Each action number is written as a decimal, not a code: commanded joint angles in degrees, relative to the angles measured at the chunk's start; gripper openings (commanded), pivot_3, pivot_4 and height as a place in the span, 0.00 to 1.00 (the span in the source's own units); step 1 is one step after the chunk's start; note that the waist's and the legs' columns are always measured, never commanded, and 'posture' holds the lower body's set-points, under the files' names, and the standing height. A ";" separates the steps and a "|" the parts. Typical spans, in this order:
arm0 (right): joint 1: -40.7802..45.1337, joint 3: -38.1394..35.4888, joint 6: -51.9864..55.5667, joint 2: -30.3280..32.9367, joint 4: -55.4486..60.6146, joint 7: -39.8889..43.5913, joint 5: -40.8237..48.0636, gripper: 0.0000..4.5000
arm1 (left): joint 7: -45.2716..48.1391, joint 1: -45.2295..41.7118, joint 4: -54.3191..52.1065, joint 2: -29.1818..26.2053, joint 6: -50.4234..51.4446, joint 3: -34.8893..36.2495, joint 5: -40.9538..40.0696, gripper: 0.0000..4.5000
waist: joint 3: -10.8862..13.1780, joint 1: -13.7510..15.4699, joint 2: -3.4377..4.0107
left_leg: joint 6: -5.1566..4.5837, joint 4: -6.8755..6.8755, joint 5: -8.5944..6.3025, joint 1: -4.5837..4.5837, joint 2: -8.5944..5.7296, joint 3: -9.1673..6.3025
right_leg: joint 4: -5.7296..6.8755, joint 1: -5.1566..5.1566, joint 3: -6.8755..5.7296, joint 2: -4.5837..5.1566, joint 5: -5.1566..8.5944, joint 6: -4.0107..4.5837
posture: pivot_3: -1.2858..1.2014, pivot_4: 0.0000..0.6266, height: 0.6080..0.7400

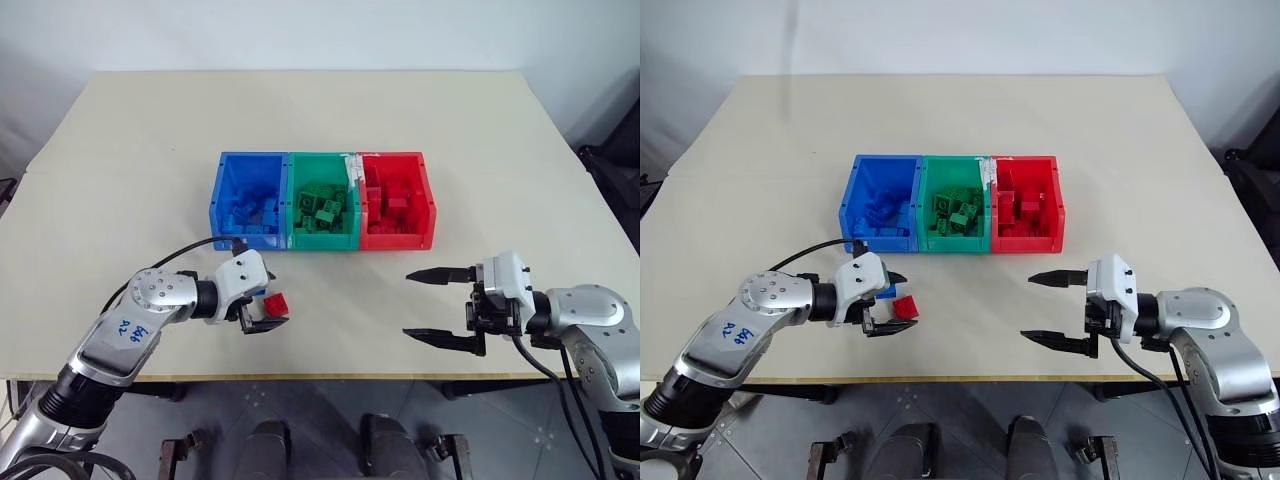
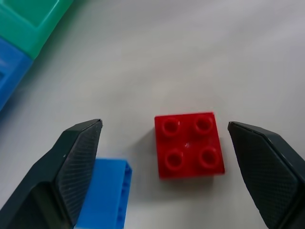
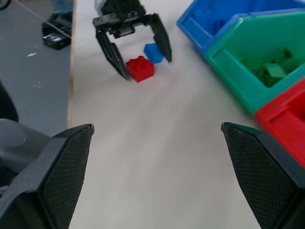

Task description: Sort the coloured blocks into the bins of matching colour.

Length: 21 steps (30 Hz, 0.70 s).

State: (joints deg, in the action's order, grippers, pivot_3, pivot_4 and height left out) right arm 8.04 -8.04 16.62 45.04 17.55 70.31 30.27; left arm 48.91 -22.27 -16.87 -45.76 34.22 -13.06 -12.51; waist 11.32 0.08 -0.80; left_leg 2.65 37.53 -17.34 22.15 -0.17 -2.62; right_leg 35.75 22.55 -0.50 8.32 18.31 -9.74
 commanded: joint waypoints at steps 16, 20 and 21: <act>-1.71 -2.45 -1.71 1.06 2.78 -3.79 -0.01 1.00 | 6.57 -2.67 3.72 0.70 -3.93 -2.33 3.65 0.73 | 0.00 -0.06 0.00 | -0.02 0.09 -0.01 0.00 0.00 0.00 | 0.05 -0.01 0.00 0.00 0.00 0.00 | 0.52 0.24 1.00; -1.32 -1.62 -1.97 0.64 2.65 -4.03 -0.09 1.00 | 7.18 -1.86 2.89 0.62 -3.27 -1.84 3.20 0.46 | 0.00 -0.09 0.00 | -0.02 0.09 -0.01 0.01 0.00 0.00 | 0.07 0.00 0.00 0.00 0.00 -0.01 | 0.52 0.24 1.00; -1.21 -1.43 -2.06 0.54 2.54 -4.09 -0.13 1.00 | 7.73 -1.69 2.68 0.28 -2.87 -1.97 3.14 0.41 | 0.00 -0.07 0.00 | -0.02 0.10 -0.01 0.01 0.00 0.00 | 0.07 0.00 0.00 0.00 0.00 0.00 | 0.52 0.24 1.00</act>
State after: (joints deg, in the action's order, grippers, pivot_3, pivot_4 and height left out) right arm 6.37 -9.18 15.45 45.20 18.19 66.41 30.13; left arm 55.92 -24.62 -12.90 -45.04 30.77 -15.16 -9.24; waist 11.32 0.01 -0.80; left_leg 2.63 37.65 -17.35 22.16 -0.17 -2.62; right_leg 35.82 22.54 -0.49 8.32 18.31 -9.75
